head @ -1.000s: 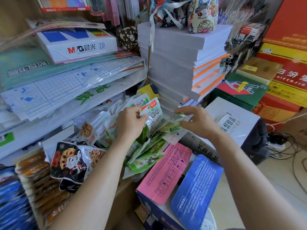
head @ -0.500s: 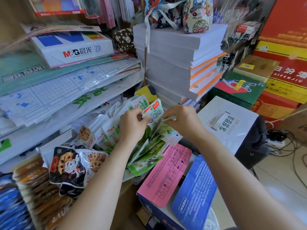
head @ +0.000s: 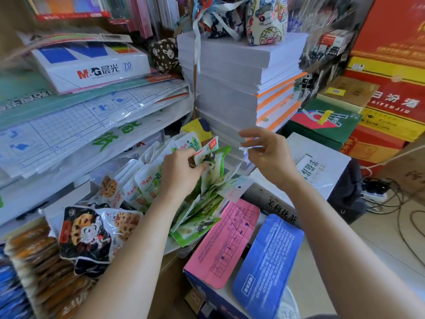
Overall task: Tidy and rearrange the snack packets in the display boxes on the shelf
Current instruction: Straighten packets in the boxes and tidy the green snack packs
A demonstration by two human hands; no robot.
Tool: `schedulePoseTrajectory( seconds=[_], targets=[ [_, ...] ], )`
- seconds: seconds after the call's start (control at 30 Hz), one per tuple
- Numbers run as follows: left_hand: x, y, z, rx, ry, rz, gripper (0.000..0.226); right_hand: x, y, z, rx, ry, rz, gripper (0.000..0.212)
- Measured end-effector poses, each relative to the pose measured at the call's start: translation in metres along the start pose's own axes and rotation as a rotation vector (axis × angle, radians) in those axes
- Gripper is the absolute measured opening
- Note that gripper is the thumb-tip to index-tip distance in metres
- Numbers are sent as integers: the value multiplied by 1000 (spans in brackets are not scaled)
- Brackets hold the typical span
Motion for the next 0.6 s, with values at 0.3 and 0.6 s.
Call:
schedulePoseTrajectory(
  seconds=[0.3,0.6],
  targets=[
    [1,-6,-1,1,17,41,44,8,29,-29,342,-161,4,12],
    [5,-7,-3,-4,-31,46,35,-10,-6,-36,265,4,102,22]
  ],
)
Point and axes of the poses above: each hand's wrist, its own x-axis away from the middle knuckle, its own z-axis out of the back of the hand, y = z × x, the point moved 5 cm from there along -x, towards the middle knuckle, and after that the axes turned 11 degrees about y, right-handed, at the moved point
